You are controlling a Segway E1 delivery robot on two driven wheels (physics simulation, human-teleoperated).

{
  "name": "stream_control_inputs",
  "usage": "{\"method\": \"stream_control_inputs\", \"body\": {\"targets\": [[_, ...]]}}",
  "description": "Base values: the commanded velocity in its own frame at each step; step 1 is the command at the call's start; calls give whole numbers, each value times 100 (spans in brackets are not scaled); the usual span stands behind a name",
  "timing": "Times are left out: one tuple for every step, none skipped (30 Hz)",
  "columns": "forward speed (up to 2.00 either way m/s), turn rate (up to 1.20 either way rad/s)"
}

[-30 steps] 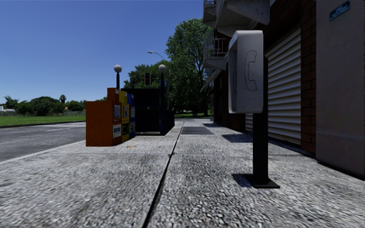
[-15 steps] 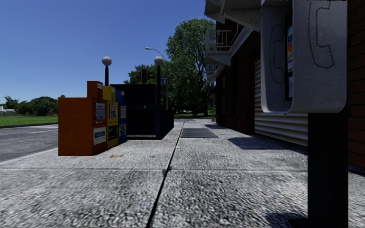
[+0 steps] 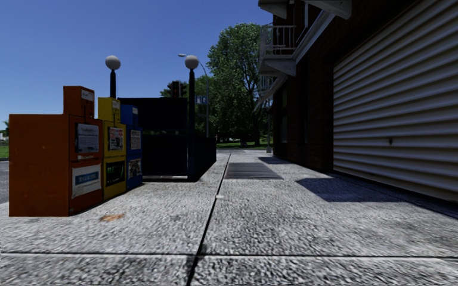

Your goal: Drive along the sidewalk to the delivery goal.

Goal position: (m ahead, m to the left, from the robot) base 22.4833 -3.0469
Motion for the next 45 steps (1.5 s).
{"method": "stream_control_inputs", "body": {"targets": [[194, -22], [194, -22], [194, -22], [194, -24], [194, -28], [194, -28], [194, -30], [194, -31], [194, -31], [194, -31], [194, -31], [194, -31], [194, -31], [194, -31], [194, -31], [194, -31], [194, -31], [194, -31], [194, -31], [194, -31], [194, 0], [194, 0], [194, 0], [194, 0], [194, 0], [194, 0], [194, 0], [194, 0], [194, 0], [194, 0], [194, 0], [194, 0], [194, 0], [194, 0], [194, 0], [194, 0], [194, 0], [194, 0], [194, 0], [194, 0], [194, 0], [194, 0], [194, 0], [194, 0], [194, 0]]}}
